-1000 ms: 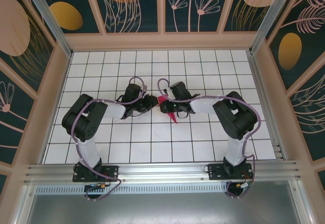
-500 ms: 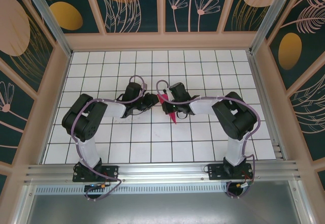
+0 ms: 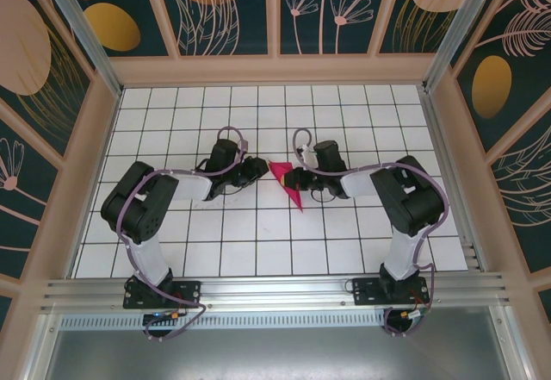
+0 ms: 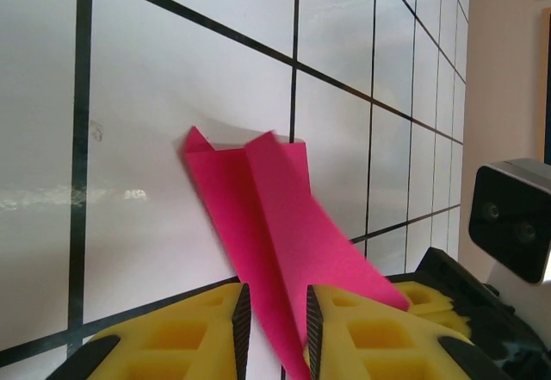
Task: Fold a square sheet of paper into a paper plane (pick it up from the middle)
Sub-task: Fold the wing for the fifth time at the center of the table.
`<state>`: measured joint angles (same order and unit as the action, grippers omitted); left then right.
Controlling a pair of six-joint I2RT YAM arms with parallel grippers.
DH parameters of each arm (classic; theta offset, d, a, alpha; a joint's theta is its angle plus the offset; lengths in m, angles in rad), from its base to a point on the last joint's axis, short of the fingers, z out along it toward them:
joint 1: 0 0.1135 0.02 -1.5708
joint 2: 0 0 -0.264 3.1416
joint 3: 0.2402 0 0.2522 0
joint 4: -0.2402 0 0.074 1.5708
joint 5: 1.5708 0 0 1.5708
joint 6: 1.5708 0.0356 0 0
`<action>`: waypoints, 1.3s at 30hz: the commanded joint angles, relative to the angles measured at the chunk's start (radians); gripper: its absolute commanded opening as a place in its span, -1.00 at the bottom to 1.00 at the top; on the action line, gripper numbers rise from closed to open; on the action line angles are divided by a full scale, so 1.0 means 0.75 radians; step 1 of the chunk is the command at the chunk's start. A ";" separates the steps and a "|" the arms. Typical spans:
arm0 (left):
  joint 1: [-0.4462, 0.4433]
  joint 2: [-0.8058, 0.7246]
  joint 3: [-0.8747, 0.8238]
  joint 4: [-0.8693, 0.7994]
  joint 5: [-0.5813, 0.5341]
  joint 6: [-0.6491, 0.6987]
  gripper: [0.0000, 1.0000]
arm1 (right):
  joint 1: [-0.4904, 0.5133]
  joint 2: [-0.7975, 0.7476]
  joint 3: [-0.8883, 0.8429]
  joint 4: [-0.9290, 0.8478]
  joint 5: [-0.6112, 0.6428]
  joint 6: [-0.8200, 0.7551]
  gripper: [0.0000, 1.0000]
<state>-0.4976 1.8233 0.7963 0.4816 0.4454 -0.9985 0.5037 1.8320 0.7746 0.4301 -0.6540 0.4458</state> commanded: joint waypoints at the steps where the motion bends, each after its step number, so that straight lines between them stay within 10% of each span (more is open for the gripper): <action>1: -0.006 -0.025 -0.027 0.094 0.036 0.011 -0.45 | -0.033 -0.025 -0.056 0.251 -0.237 0.195 -1.00; 39: -0.065 0.185 0.066 0.271 0.162 -0.060 -0.49 | -0.092 0.170 -0.014 0.091 -0.158 0.423 -1.00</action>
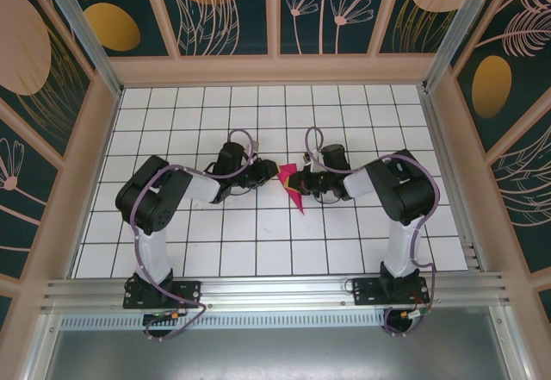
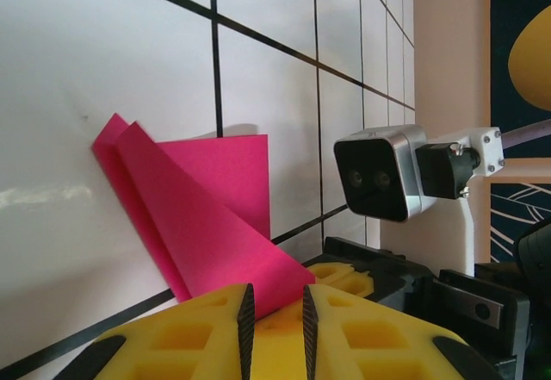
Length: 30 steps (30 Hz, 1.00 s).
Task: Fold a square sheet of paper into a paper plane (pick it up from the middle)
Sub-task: Fold the wing for the fifth time at the center of the table.
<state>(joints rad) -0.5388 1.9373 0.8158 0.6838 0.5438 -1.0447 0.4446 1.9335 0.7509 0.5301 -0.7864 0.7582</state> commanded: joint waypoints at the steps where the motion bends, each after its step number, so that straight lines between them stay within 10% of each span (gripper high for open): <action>1: -0.010 0.043 0.050 -0.005 0.031 0.005 -0.49 | -0.014 0.034 0.019 -0.046 0.021 0.008 -1.00; 30: -0.020 0.229 0.247 -0.498 -0.120 0.066 -0.63 | -0.016 0.050 0.088 -0.197 0.031 -0.052 -1.00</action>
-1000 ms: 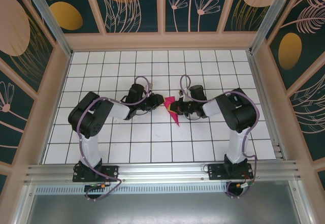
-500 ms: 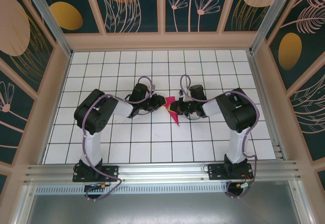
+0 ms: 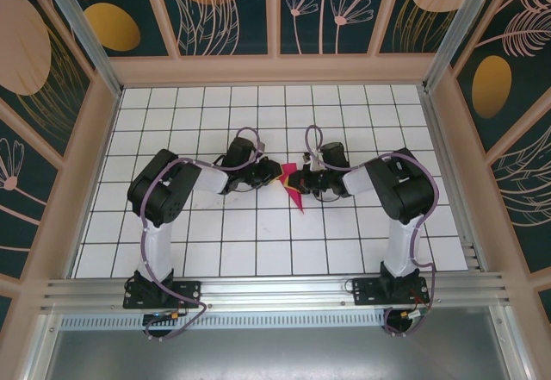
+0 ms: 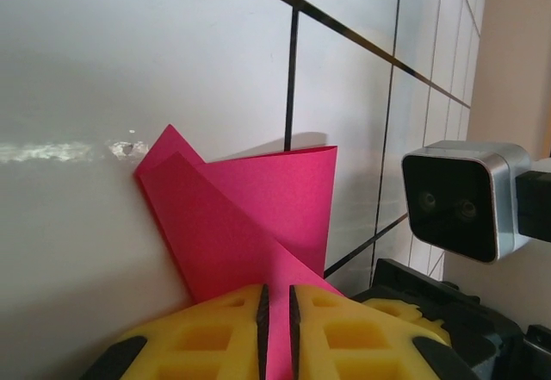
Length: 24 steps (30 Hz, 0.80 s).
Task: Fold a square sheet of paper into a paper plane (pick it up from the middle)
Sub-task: Fold the wing for the fifth time at the center of the table.
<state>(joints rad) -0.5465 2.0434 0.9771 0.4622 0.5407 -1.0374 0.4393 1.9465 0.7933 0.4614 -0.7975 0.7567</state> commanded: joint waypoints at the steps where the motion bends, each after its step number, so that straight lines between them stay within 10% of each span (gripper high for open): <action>1: -0.010 0.097 0.039 -0.230 -0.127 0.057 -0.63 | -0.009 0.024 0.041 -0.123 0.046 -0.055 -0.97; 12: -0.008 0.138 0.086 -0.459 -0.210 0.081 -0.67 | -0.011 -0.113 0.142 -0.365 0.072 -0.151 -0.42; 24: -0.009 0.146 0.097 -0.464 -0.201 0.084 -0.68 | 0.006 -0.369 0.034 -0.594 0.187 -0.311 -0.24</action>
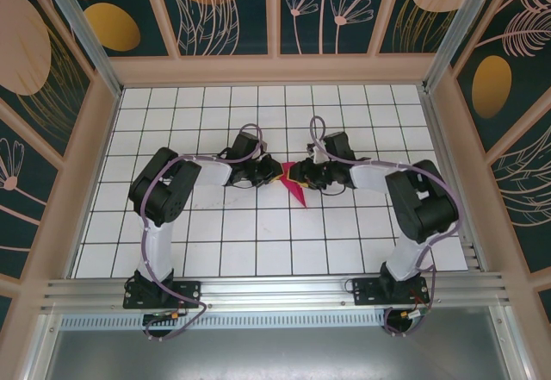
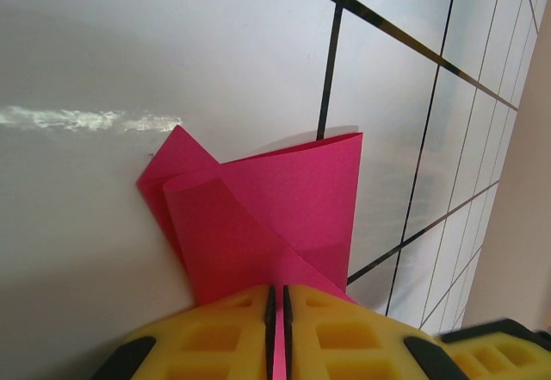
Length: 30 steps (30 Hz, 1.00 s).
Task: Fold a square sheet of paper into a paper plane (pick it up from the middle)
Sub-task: Fold the wing for the fifth time at the center of the table.
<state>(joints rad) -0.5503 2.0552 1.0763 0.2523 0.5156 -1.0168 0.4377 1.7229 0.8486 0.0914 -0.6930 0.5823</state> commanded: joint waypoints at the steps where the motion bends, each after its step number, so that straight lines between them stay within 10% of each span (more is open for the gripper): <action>1: -0.003 0.130 -0.033 -0.183 -0.166 0.056 -0.69 | 0.014 -0.081 -0.053 -0.112 0.058 -0.094 -0.24; 30: -0.007 0.121 -0.018 -0.216 -0.168 0.060 -0.69 | 0.123 -0.016 -0.046 -0.167 0.309 -0.205 -0.41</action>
<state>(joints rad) -0.5503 2.0563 1.0897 0.2256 0.5125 -1.0100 0.5198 1.6825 0.8059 -0.0269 -0.4496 0.4572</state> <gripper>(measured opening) 0.156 0.303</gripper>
